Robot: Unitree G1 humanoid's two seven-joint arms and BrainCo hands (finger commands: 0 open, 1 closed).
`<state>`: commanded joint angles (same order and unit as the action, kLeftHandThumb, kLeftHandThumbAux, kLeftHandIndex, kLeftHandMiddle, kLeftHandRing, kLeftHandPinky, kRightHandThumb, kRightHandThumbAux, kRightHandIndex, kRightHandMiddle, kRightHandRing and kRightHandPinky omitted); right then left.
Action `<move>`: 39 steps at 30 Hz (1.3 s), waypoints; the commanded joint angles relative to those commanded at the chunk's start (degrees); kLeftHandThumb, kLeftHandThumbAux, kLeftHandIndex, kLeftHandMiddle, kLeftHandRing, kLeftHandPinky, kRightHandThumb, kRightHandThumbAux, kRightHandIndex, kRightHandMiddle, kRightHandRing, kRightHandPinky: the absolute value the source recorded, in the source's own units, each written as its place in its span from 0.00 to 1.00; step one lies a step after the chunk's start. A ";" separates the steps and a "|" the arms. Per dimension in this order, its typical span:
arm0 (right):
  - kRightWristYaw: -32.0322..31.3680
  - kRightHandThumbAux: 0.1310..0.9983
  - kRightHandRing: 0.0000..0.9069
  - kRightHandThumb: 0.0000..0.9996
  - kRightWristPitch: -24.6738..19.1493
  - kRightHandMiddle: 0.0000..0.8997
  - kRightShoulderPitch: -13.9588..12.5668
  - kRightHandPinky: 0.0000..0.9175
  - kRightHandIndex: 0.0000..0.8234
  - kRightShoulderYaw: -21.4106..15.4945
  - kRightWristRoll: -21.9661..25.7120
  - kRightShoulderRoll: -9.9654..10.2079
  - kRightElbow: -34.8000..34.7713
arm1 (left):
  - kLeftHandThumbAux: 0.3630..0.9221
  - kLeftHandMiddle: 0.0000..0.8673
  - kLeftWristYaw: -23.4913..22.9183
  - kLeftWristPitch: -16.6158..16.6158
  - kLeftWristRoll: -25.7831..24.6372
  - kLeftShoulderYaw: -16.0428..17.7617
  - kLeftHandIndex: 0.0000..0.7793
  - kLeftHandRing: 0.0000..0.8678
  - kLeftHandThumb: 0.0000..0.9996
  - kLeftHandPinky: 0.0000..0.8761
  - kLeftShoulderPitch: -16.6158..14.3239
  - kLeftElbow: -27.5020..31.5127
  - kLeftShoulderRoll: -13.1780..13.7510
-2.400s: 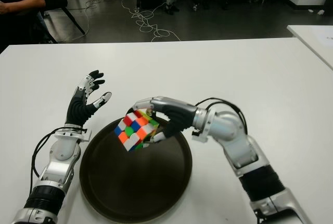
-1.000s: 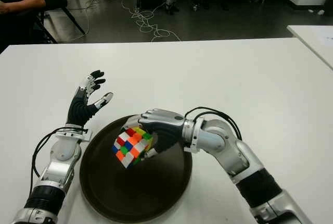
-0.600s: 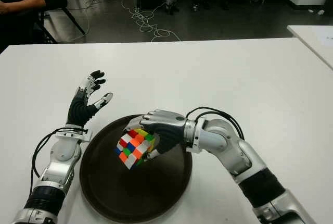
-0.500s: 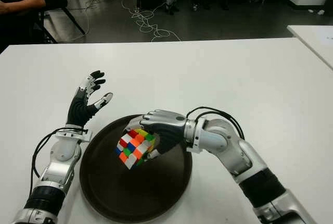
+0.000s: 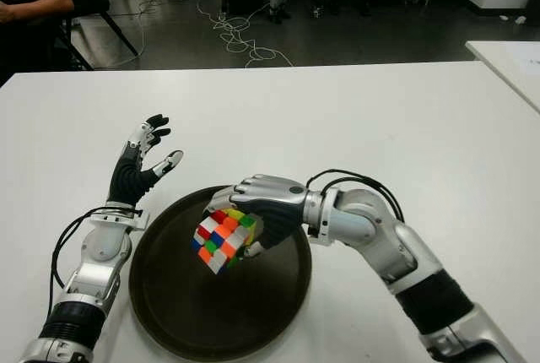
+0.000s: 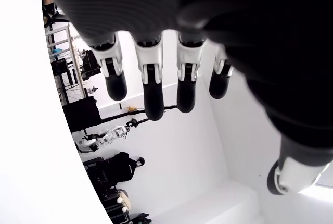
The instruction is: Pick up the Rubik's Cube and put it in the plate
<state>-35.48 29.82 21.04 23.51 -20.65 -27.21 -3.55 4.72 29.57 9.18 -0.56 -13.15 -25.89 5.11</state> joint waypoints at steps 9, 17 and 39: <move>-1.01 0.71 0.33 0.66 -1.24 0.30 0.03 0.35 0.48 -0.47 0.32 -0.97 -0.93 | 0.40 0.17 -0.59 -0.33 -0.41 -0.06 0.10 0.15 0.06 0.10 -0.06 0.17 0.02; -0.85 0.71 0.23 0.66 -1.35 0.21 -0.47 0.26 0.48 -1.07 0.74 -0.94 -1.62 | 0.41 0.16 -0.83 -0.07 -0.31 -0.08 0.10 0.14 0.06 0.09 -0.01 0.19 0.25; -10.65 0.85 0.02 0.00 -2.16 0.04 3.10 0.05 0.03 1.31 5.47 -2.40 0.04 | 0.46 0.17 -0.17 0.40 -0.75 0.23 0.11 0.15 0.09 0.12 0.13 0.40 -0.61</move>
<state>-46.13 27.66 24.14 24.82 -15.19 -29.61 -3.51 4.55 29.97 8.44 -0.33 -13.02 -25.49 4.50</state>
